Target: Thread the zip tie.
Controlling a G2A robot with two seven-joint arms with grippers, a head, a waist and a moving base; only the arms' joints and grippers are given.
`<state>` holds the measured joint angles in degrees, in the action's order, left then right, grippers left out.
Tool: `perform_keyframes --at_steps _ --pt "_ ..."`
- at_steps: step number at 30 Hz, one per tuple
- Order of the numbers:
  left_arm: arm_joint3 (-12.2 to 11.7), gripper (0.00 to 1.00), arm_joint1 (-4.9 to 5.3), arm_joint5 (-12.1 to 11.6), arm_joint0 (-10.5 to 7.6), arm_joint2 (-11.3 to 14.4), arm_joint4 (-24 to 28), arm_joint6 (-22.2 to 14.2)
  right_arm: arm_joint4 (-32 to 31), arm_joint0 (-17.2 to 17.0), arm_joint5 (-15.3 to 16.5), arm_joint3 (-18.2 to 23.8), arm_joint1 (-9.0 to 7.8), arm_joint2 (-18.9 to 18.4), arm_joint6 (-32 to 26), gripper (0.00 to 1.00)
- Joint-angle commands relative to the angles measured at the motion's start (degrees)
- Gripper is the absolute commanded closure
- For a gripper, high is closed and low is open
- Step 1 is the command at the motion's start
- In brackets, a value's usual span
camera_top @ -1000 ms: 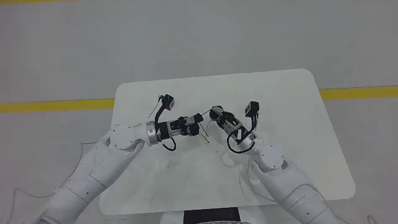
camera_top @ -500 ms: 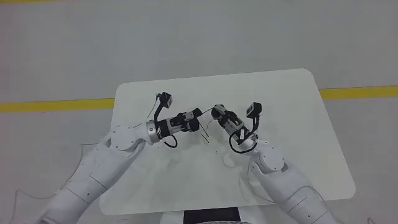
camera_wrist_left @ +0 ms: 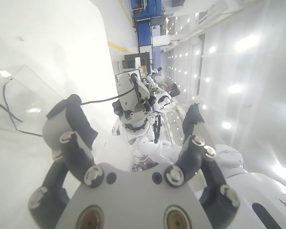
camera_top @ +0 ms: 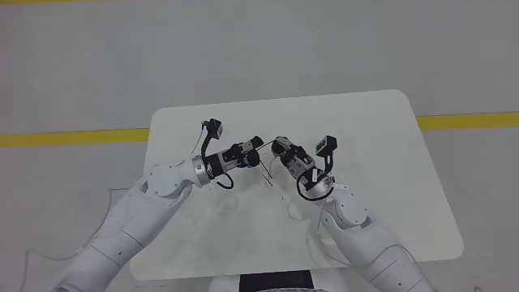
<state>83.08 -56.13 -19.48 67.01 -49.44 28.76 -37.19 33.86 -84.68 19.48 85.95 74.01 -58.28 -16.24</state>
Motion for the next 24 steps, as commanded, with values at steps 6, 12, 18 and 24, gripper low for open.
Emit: perform_keyframes --at_steps 6,12,18,24 --pt "-0.01 0.0 0.01 0.0 -0.01 0.01 0.03 -0.03 -0.05 0.0 0.0 0.01 -0.01 -0.02 0.02 1.0" --pt "0.3 0.0 -0.1 0.62 0.47 -0.17 -0.67 1.14 -0.58 -0.66 0.0 1.14 0.04 -0.96 1.05 1.0" --pt "0.44 0.0 -0.08 0.63 0.96 -1.16 -0.48 0.94 -0.52 -2.02 0.0 2.83 -0.02 -2.77 0.54 1.0" --pt "0.51 0.0 -0.33 0.66 1.26 -1.24 0.22 0.57 -0.21 -2.01 -0.86 2.71 0.33 -1.72 -0.61 1.0"
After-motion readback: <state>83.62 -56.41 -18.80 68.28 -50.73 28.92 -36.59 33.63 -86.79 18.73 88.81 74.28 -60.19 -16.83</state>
